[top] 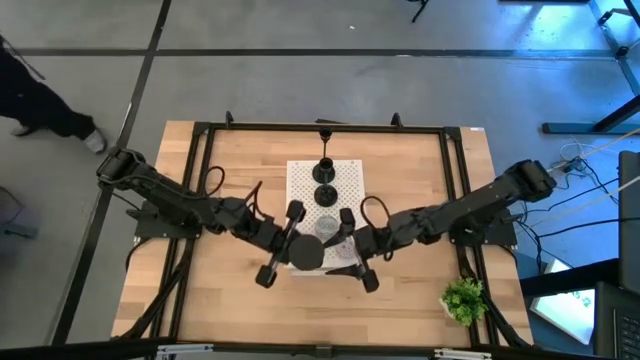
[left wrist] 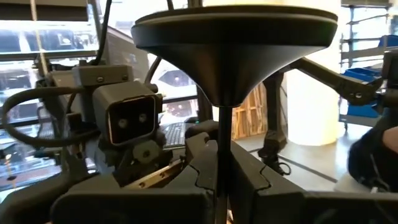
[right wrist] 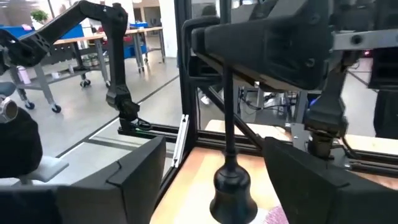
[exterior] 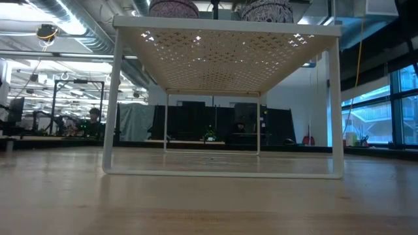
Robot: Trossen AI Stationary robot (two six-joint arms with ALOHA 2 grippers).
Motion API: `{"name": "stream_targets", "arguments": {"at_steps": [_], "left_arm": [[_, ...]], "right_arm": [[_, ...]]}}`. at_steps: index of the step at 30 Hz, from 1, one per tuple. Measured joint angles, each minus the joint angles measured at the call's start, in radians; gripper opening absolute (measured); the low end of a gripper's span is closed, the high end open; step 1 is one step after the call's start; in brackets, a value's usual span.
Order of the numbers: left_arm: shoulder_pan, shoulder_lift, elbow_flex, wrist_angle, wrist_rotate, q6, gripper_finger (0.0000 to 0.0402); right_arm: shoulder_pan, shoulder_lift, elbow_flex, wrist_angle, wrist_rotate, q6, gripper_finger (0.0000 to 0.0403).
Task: Pick & Place candle stick holders
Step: Put the black candle holder on the shelf
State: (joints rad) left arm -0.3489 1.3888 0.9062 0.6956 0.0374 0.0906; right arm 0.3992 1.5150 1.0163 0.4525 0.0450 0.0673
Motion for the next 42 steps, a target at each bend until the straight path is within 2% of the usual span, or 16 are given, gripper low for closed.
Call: {"name": "stream_targets", "arguments": {"at_steps": [7, 19, 25, 29, 34, 42], "left_arm": [[0.000, 0.005, 0.000, 0.003, 0.002, -0.014, 0.0009], [0.000, 0.010, 0.000, -0.019, -0.018, -0.026, 0.0009], [0.000, 0.011, 0.000, -0.015, -0.024, -0.026, 0.0009], [0.000, 0.011, 0.000, -0.011, -0.027, -0.025, 0.0009], [0.000, 0.011, 0.000, -0.012, -0.027, -0.018, 0.0009], [0.000, 0.011, 0.000, -0.015, -0.027, -0.018, 0.0009]], "right_arm": [[0.000, 0.078, 0.055, -0.012, -0.005, -0.004, 0.0273], [0.002, 0.088, 0.074, 0.023, -0.005, -0.001, 0.0269], [0.001, 0.088, 0.074, 0.022, -0.001, 0.003, 0.0238], [0.001, 0.088, 0.074, 0.008, 0.050, 0.003, 0.0210], [0.000, 0.088, 0.074, 0.007, 0.059, 0.003, 0.0178], [0.000, 0.088, 0.074, 0.006, 0.076, 0.006, 0.0153]]}}
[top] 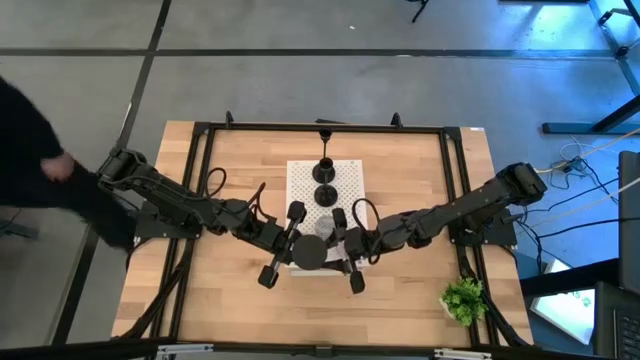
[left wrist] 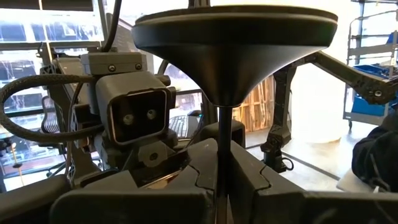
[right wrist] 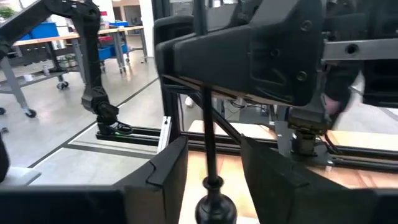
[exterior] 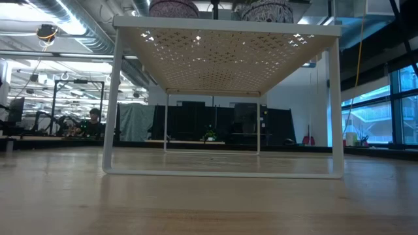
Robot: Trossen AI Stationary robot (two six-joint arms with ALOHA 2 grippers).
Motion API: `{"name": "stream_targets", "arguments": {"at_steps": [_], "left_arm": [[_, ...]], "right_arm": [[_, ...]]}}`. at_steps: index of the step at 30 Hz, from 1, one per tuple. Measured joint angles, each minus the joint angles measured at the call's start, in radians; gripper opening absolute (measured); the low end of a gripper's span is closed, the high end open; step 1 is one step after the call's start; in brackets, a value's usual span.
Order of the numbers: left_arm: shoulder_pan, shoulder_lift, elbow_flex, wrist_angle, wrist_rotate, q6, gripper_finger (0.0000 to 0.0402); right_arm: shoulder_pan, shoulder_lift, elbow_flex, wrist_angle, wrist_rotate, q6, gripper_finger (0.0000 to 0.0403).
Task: Pick & Place candle stick holders
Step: Put the black candle holder on the shelf
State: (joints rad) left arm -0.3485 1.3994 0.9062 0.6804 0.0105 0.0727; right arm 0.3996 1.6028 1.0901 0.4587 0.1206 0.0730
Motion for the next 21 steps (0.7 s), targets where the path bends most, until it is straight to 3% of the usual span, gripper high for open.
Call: {"name": "stream_targets", "arguments": {"at_steps": [6, 13, 21], "left_arm": [[0.000, 0.000, 0.000, 0.000, 0.000, 0.000, 0.0009], [0.000, -0.001, 0.000, -0.004, -0.013, -0.018, 0.0009], [0.000, -0.002, 0.000, -0.010, -0.059, -0.006, 0.0030]], "right_arm": [[-0.001, 0.000, 0.000, -0.006, 0.011, 0.019, 0.0114], [0.000, 0.000, 0.000, -0.010, 0.036, 0.070, 0.0021], [0.001, 0.000, 0.000, -0.011, 0.063, 0.099, 0.0011]]}}
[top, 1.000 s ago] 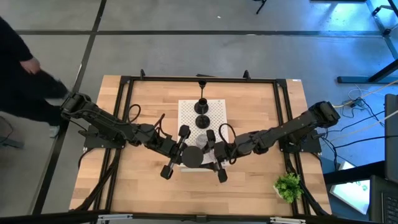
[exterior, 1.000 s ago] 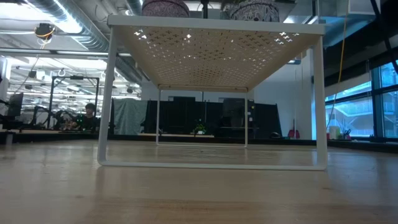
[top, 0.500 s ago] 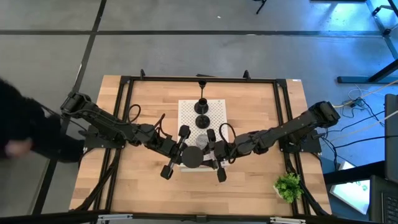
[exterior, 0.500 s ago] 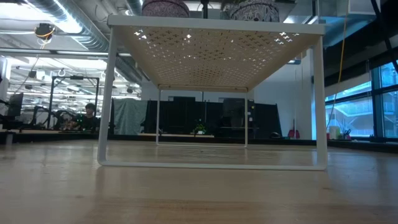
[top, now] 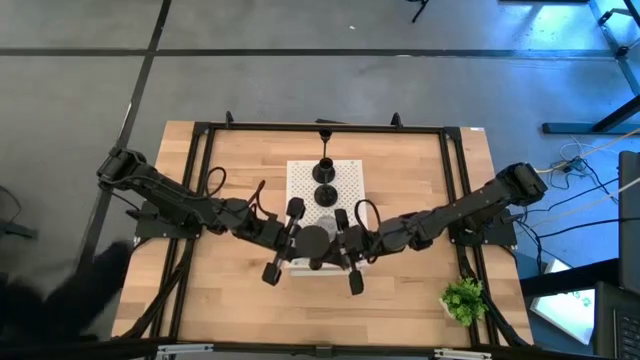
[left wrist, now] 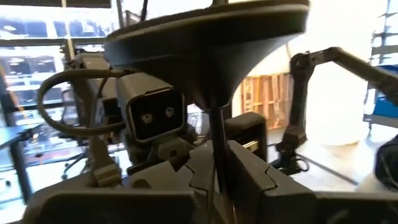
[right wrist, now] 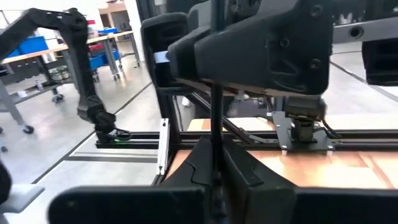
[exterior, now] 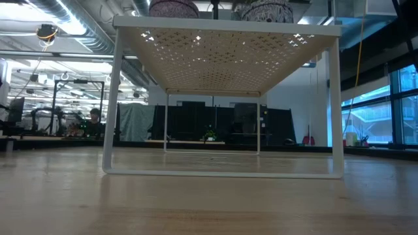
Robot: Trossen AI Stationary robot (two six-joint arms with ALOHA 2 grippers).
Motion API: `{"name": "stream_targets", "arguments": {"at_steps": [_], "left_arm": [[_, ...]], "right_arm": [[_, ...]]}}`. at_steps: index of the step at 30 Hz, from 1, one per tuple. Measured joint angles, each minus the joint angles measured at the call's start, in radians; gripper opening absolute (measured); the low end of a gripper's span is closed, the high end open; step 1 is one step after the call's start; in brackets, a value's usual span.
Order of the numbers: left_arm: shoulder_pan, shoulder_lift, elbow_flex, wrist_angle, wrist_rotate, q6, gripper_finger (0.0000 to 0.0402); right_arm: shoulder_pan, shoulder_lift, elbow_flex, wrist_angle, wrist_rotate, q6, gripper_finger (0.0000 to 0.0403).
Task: Pick & Place candle stick holders
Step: Put the black candle holder on the shelf
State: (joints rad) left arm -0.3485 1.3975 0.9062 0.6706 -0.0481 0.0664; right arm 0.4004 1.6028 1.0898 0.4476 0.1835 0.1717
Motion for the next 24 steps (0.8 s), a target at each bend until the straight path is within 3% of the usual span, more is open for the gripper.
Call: {"name": "stream_targets", "arguments": {"at_steps": [5, 12, 17, 21, 24], "left_arm": [[-0.006, 0.000, 0.000, -0.027, -0.099, -0.022, 0.0065], [-0.043, -0.028, 0.000, -0.061, -0.250, -0.053, 0.0152], [-0.106, -0.097, 0.000, -0.182, -0.445, -0.038, 0.0198], [-0.173, -0.137, 0.000, -0.278, -0.647, -0.019, 0.0214], [-0.211, -0.156, 0.000, -0.301, -0.724, -0.018, 0.0216]], "right_arm": [[-0.003, 0.000, 0.000, -0.009, 0.019, 0.012, 0.0011], [0.000, 0.000, 0.000, -0.030, 0.085, 0.007, 0.0010], [0.004, 0.000, 0.000, -0.036, 0.148, -0.015, 0.0010], [0.018, 0.000, 0.000, -0.038, 0.287, -0.070, 0.0010], [0.026, 0.000, 0.000, -0.048, 0.399, -0.109, 0.0010]]}}
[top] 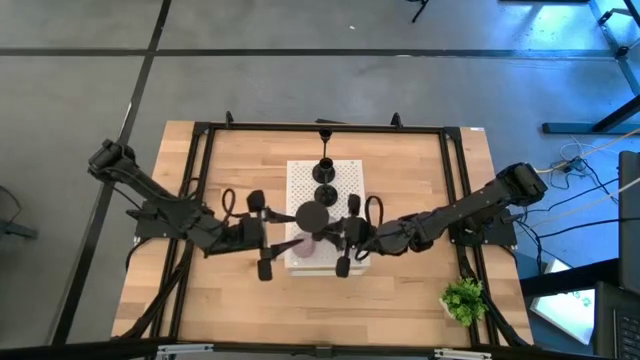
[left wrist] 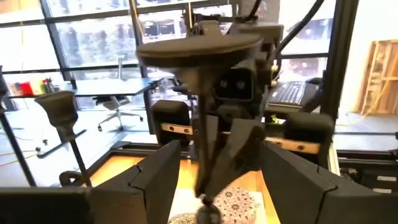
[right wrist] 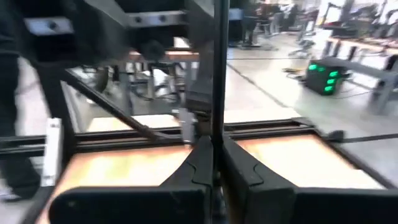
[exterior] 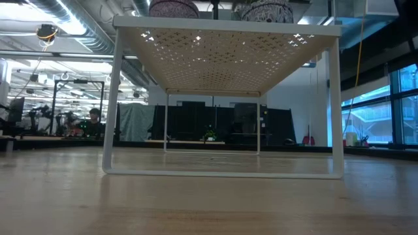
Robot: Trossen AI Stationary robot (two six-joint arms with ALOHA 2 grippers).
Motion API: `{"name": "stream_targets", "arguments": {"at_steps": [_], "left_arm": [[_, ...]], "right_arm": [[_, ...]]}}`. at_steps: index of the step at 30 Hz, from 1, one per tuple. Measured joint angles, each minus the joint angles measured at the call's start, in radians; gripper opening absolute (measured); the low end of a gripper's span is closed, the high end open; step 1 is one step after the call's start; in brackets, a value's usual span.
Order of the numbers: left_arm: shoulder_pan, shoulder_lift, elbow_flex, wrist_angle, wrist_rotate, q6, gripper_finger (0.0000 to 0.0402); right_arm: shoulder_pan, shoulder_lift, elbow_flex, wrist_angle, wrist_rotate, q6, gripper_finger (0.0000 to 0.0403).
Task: Pick & Place candle stick holders
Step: Put the black candle holder on the shelf
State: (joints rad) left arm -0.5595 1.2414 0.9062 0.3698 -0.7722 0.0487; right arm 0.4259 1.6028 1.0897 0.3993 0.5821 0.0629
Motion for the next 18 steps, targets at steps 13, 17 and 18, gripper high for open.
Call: {"name": "stream_targets", "arguments": {"at_steps": [13, 17, 18], "left_arm": [[-0.070, -0.007, 0.000, -0.007, -0.013, 0.070, 0.0199], [-0.075, -0.007, 0.000, -0.004, -0.017, 0.090, 0.0200], [-0.075, -0.007, 0.000, -0.002, -0.018, 0.093, 0.0200]], "right_arm": [[-0.079, -0.129, -0.076, -0.065, -0.129, -0.111, 0.0010], [-0.087, -0.184, -0.200, 0.100, -0.246, -0.150, 0.0010], [-0.087, -0.195, -0.240, 0.156, -0.258, -0.153, 0.0010]]}}
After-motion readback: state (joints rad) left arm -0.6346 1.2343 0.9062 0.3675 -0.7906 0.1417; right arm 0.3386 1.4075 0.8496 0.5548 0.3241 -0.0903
